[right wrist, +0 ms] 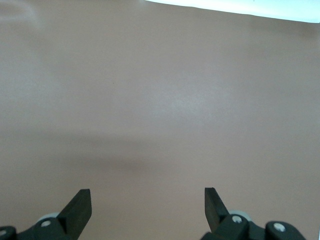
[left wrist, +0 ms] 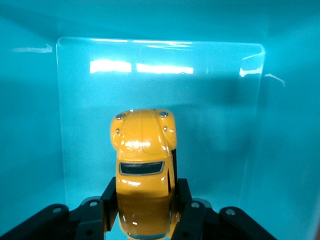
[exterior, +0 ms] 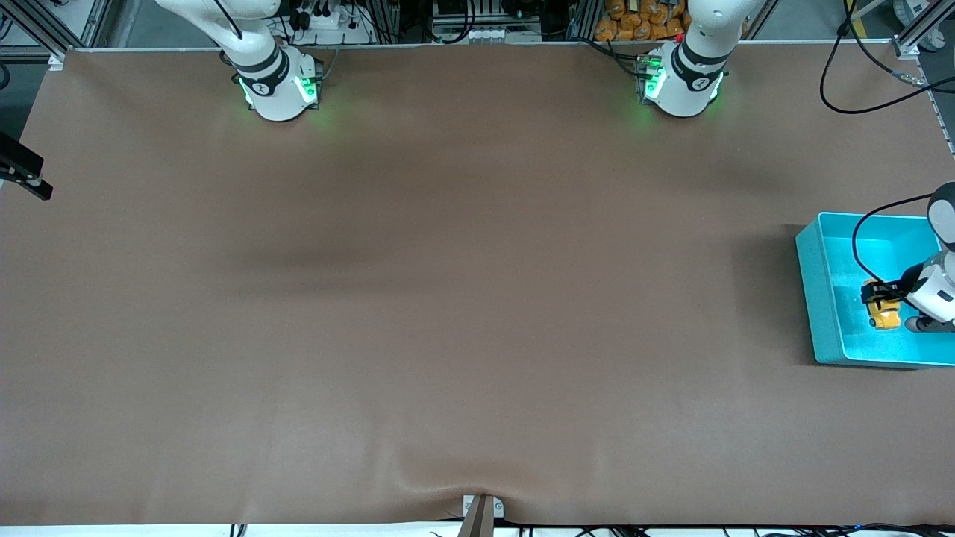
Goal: Wind and store yellow beetle car
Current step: 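Lower the car into the teal box and open the left gripper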
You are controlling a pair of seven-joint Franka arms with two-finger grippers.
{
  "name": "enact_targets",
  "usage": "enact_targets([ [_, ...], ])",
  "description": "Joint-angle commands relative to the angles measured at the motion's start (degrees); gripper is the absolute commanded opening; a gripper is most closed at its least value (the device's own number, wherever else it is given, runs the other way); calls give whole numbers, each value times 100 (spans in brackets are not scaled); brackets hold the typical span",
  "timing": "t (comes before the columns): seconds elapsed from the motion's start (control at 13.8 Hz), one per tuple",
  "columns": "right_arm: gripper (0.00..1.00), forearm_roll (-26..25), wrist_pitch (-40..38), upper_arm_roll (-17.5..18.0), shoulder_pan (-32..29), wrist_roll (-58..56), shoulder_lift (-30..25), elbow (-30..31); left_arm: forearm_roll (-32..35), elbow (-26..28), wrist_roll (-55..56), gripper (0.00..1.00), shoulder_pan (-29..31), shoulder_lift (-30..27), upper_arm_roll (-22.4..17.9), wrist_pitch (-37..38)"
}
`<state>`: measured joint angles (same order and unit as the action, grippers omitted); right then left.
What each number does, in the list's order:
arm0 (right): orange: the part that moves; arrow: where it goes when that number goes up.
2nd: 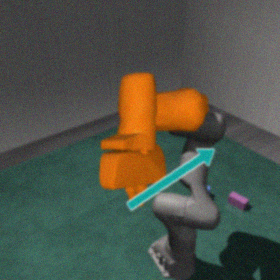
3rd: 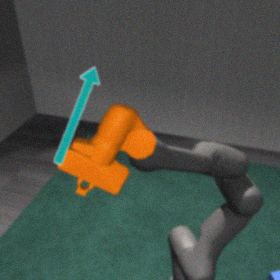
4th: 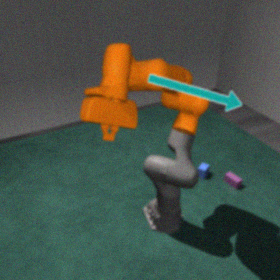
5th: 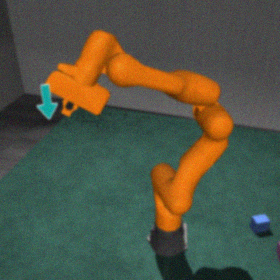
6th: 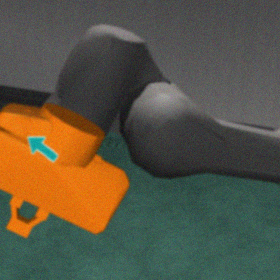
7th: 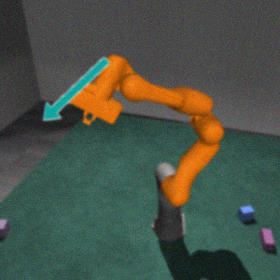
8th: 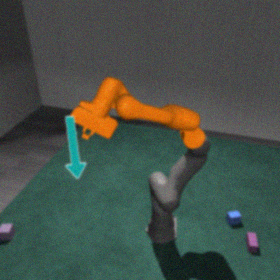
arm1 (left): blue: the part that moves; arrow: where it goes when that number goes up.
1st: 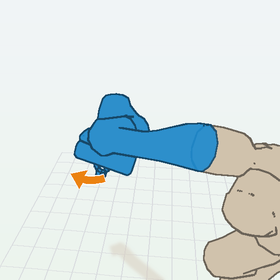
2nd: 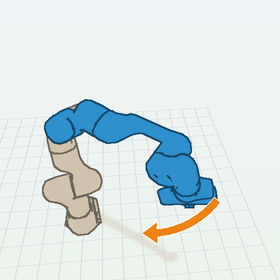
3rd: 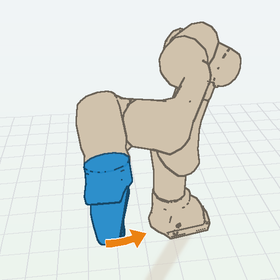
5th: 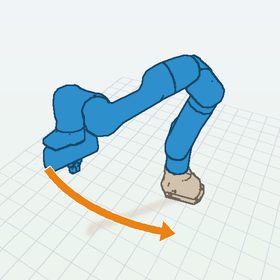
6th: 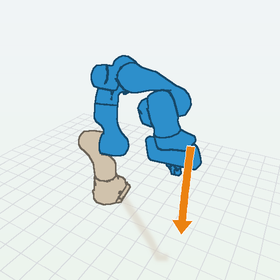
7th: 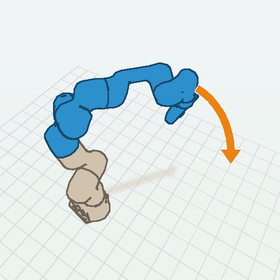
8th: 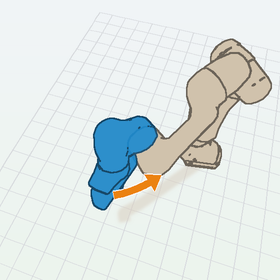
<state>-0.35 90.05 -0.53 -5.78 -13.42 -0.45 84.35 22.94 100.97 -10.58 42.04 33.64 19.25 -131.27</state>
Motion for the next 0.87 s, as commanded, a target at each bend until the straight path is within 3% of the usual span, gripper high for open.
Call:
enact_targets([
  [0.0, 100, -18, -57, -18, 15, 120, -26, -24, 201, 133, -75, 0, 182, 81, 44, -302],
  [0.8, 100, 0, -66, -9, 15, 120, -17, -42, 782, 494, -189, 0, 314, 195, 53, -663],
])
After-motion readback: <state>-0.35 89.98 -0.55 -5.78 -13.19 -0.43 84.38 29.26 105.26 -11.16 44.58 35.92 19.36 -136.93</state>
